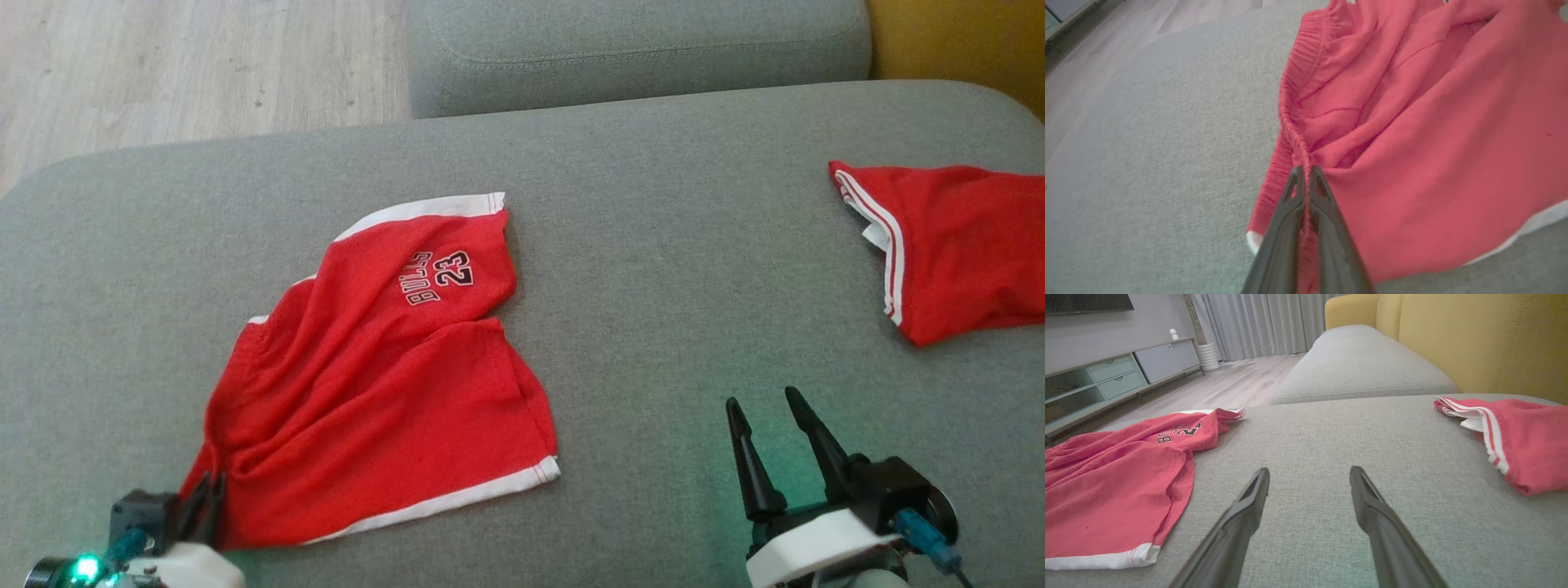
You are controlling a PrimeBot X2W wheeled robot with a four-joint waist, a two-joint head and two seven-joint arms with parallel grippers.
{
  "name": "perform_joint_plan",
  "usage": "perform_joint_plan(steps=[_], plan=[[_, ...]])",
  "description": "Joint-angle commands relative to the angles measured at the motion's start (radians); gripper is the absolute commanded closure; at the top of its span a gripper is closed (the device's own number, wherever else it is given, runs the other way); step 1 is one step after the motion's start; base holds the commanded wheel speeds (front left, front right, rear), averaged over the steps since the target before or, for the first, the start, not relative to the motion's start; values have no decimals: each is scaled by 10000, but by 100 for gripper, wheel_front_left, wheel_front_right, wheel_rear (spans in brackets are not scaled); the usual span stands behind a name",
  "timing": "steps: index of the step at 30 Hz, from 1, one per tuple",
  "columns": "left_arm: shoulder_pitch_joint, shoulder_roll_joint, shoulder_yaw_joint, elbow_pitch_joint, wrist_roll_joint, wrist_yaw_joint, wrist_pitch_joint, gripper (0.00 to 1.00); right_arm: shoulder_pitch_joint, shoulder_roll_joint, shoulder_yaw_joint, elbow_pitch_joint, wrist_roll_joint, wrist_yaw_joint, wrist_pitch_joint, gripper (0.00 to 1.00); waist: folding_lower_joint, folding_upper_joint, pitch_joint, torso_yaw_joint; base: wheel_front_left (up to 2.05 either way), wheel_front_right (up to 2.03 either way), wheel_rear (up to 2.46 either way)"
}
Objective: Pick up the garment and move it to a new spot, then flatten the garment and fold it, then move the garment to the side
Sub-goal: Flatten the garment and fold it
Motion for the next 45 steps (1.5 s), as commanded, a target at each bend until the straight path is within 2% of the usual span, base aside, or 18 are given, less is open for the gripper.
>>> perform_joint_plan(steps=[1,4,8,12,14,19,21,22,23,24,25,26,27,32,38,45], plan=[[-554,145,364,-393,-157,-85,46,100,-377,-45,180,-312,-1,-9,-109,0,0,0,20,9,0,0,0],[-598,-6,452,-607,-559,-142,148,100,-369,-45,152,-326,-2,-9,-109,0,0,0,75,34,0,0,0],[-1045,-610,1041,-1124,-1936,-201,352,100,-433,-45,134,-379,-15,-9,-109,0,0,0,283,90,0,0,0],[-1815,-851,1514,-1242,-2666,-33,581,100,-626,-45,204,-391,-87,-9,-109,0,0,0,542,60,0,0,0],[-2474,-873,1803,-1031,-3031,167,865,100,-831,-45,312,-378,-138,-9,-109,0,0,0,789,-66,0,0,0],[-2983,-567,1741,-270,-2974,445,1678,100,-1061,-45,379,-318,-105,-9,-109,0,0,0,1031,-451,0,0,0],[-2893,-517,1648,-81,-2962,470,1969,78,-1066,-45,354,-301,-28,-9,-109,0,0,0,1042,-594,0,0,0],[-2812,-473,1597,-38,-2905,498,2049,62,-1042,-45,334,-299,-3,-9,-109,0,0,0,1035,-641,0,0,0],[-2706,-396,1538,-14,-2794,537,2074,55,-1011,-45,332,-296,11,-9,-109,0,0,0,1017,-687,0,0,0],[-2597,-316,1476,-3,-2669,578,2071,52,-975,-45,322,-294,19,-9,-109,0,0,0,999,-710,0,0,0],[-2485,-247,1419,-6,-2552,616,2047,32,-938,-45,298,-290,26,-9,-109,0,0,0,972,-720,0,0,0],[-2373,-200,1392,-26,-2459,674,1992,8,-901,-45,273,-283,28,-9,-109,0,0,0,926,-719,0,0,0],[-2253,-178,1391,-64,-2407,735,1936,0,-861,-45,244,-275,22,-9,-109,0,0,0,876,-712,0,0,0],[-1486,-120,1421,-566,-2298,940,1731,0,-740,-45,-32,-327,-37,-9,-109,0,0,0,519,-516,0,0,0],[-511,-318,1682,-1682,-2543,1164,1421,0,-502,-45,-242,-365,-124,-9,-109,0,0,0,30,-93,0,0,0],[497,-682,1651,-2975,-2355,1224,102,0,-199,-45,-428,-416,-153,-9,-109,0,0,0,-334,344,0,0,0]])
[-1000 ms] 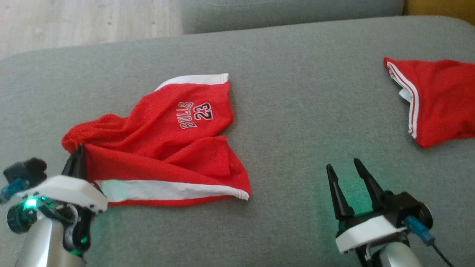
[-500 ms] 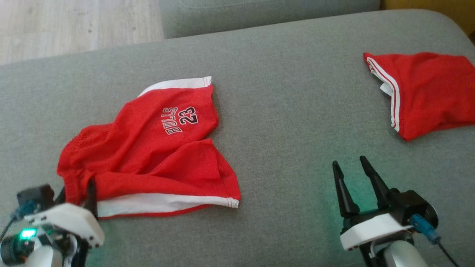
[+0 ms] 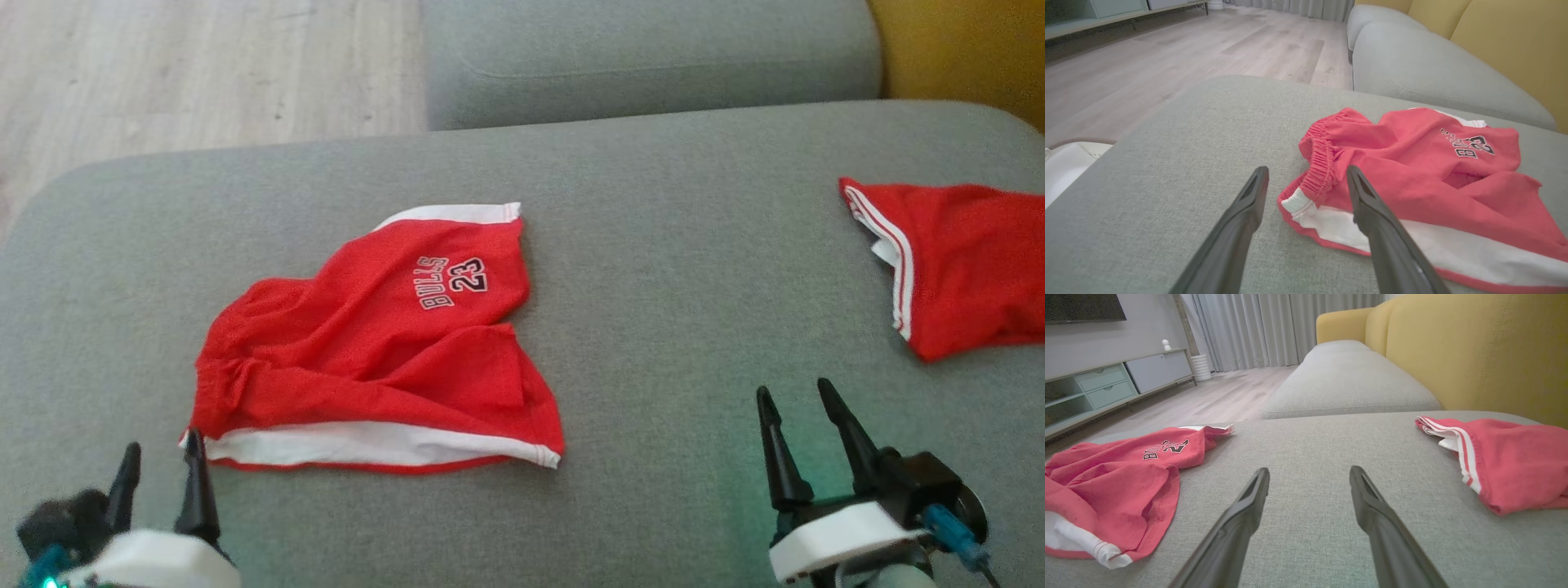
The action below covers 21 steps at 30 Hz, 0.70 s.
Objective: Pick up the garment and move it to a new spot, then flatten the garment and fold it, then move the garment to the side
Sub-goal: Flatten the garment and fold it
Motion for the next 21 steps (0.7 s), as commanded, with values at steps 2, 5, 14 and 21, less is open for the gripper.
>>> perform_joint_plan(steps=[2,5,14,21], plan=[[69,-59,209,-595,288,7,-841,0,-44,-45,16,-425,-66,-9,-109,0,1,0,-199,284,0,0,0],[300,-184,57,-601,542,7,-1499,0,40,-45,-184,-474,-89,-9,-109,0,1,0,-307,408,0,0,0],[716,-1038,-343,225,1582,-153,-3519,0,426,-45,-929,-727,-139,-9,-109,0,1,0,-668,902,0,0,0],[1110,-1594,350,66,2311,-699,-3530,0,646,-45,-764,-403,-44,-9,-109,0,1,0,-757,1058,0,0,0]])
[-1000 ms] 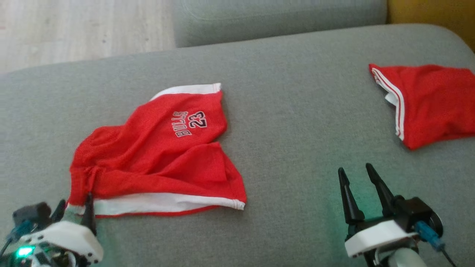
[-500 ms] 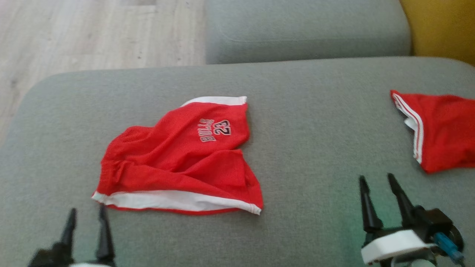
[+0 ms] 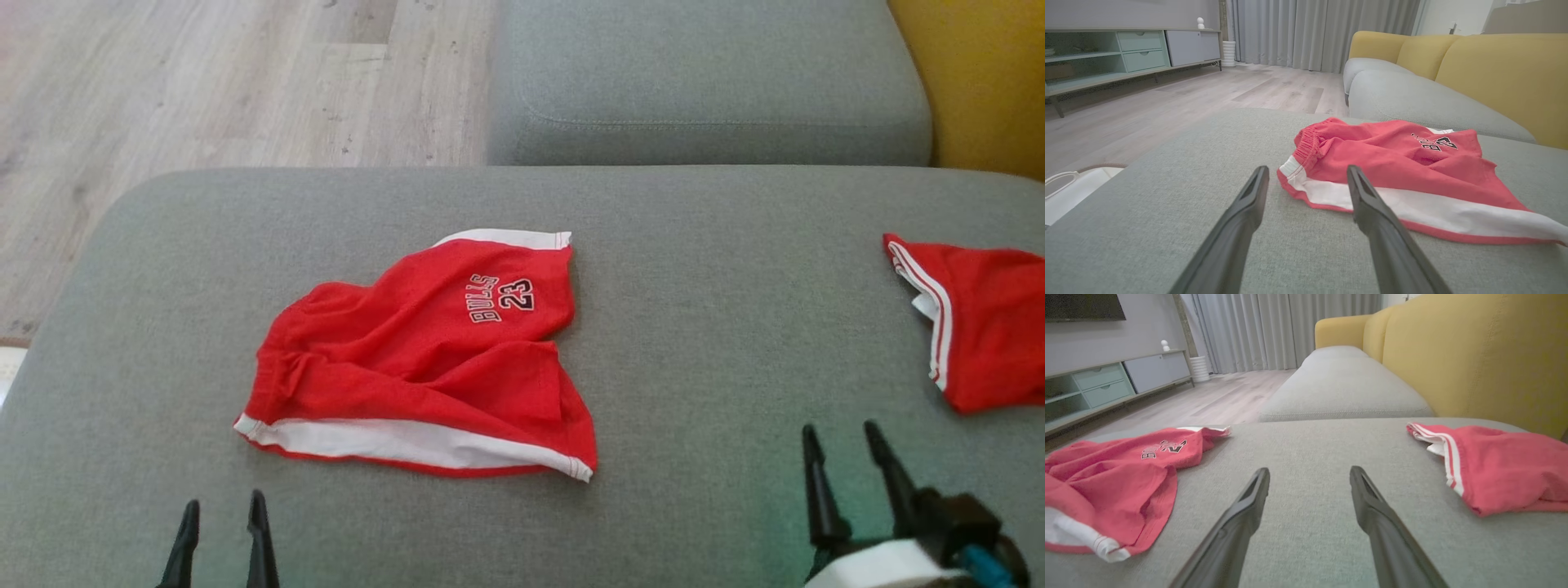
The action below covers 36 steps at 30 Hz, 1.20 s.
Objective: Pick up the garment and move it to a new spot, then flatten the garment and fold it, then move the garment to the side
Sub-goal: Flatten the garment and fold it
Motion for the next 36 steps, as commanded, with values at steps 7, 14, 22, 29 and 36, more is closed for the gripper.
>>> perform_joint_plan(steps=[7,14,22,29,36], plan=[[-392,-254,881,-252,413,-393,-122,0,-223,-54,512,-145,65,-9,-109,0,1,-1,-25,36,0,0,0],[-512,-334,1013,-320,720,-636,-123,0,-333,-54,662,-139,44,-9,-109,0,1,-1,-20,-105,0,0,0],[-588,-360,1153,-394,910,-774,-123,0,-427,-54,880,-354,27,-9,-109,0,1,-1,55,-288,0,0,0],[-859,-242,1173,-257,991,-836,-123,0,-580,-54,1301,-632,113,-9,-109,0,1,-1,190,-269,0,0,0],[-1044,-187,1275,-246,1020,-861,-124,0,-886,-54,3002,-96,341,-9,-20,0,1,-1,312,-285,0,0,0]])
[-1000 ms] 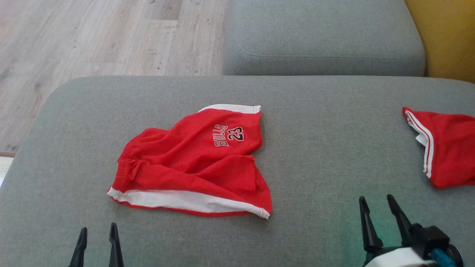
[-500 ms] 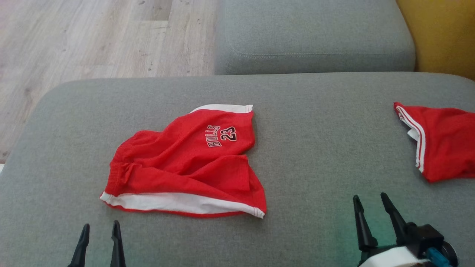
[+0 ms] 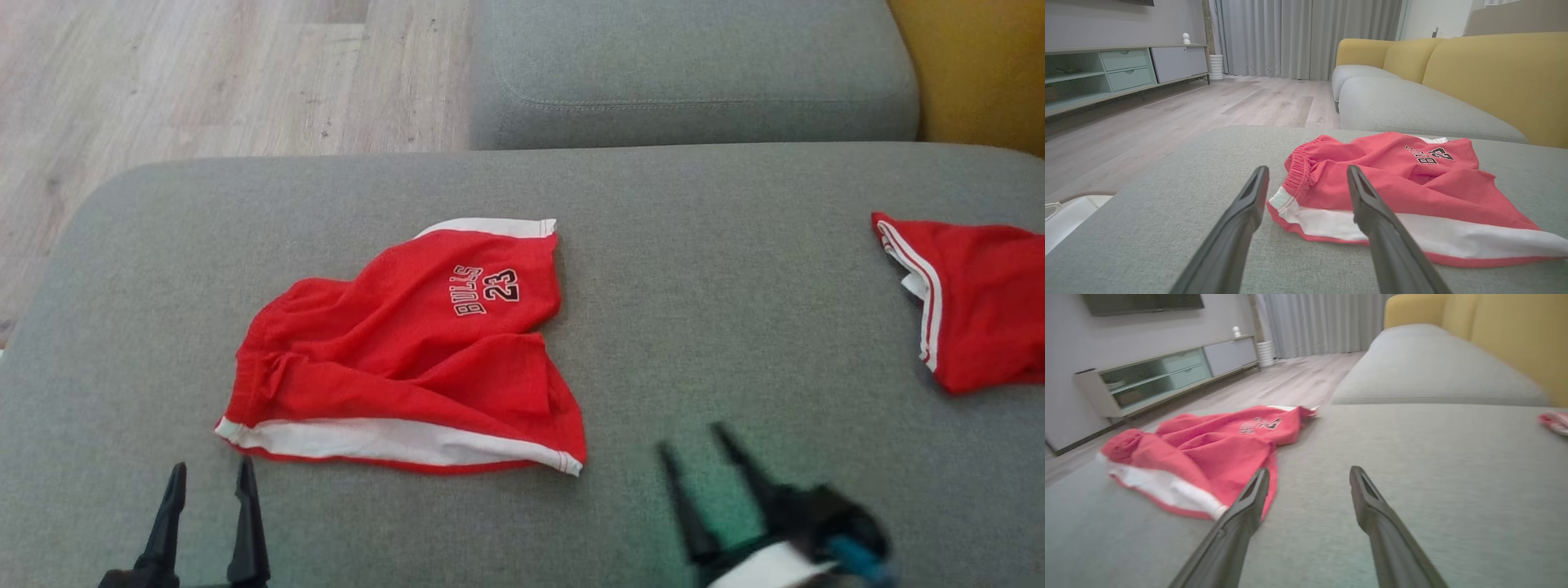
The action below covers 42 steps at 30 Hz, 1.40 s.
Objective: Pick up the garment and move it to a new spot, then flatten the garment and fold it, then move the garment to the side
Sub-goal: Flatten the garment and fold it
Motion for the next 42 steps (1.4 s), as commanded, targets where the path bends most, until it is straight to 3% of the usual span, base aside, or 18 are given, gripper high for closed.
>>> perform_joint_plan(steps=[1,6,10,27,28,30,31,32,38,40,42], plan=[[-423,103,369,-285,88,-30,-124,0,-534,-58,391,-204,53,-9,25,0,0,-1,28,0,0,0,0],[-507,40,272,-309,76,-39,-124,0,-1216,-231,2129,478,401,-9,755,0,0,-1,260,127,0,0,0],[-679,-4,161,-287,43,-45,-124,0,-1863,-348,2880,997,566,-9,1126,0,0,-1,429,304,0,0,0],[-903,-94,27,-266,-23,-56,-124,0,-3078,-165,3332,2663,662,-9,1819,0,0,-1,803,824,0,0,0],[-923,-97,19,-262,-28,-56,-124,0,-3127,-152,3314,2730,674,-9,1830,10,0,-1,820,832,0,0,0],[-960,-102,8,-259,-41,-56,-124,0,-3238,-128,3286,2848,721,-9,1819,58,0,-1,858,845,0,0,0],[-972,-104,6,-258,-47,-57,-124,0,-3289,-118,3274,2906,762,-9,1804,92,0,-1,872,848,0,0,0],[-981,-107,2,-257,-51,-57,-124,0,-3340,-110,3310,2960,818,-9,1804,100,0,-1,884,850,0,0,0],[-975,-114,-7,-253,-70,-57,-124,0,-3624,-227,3550,2966,1509,-9,1924,100,0,-1,911,830,0,0,0],[-945,-116,19,-266,-88,-49,-124,0,-3725,-535,3691,2748,1984,-9,2068,100,0,-1,912,798,0,0,0],[-858,-117,59,-288,-144,-9,-124,0,-3858,-1323,4006,2209,2729,-9,2493,100,0,-1,883,709,0,0,0]])
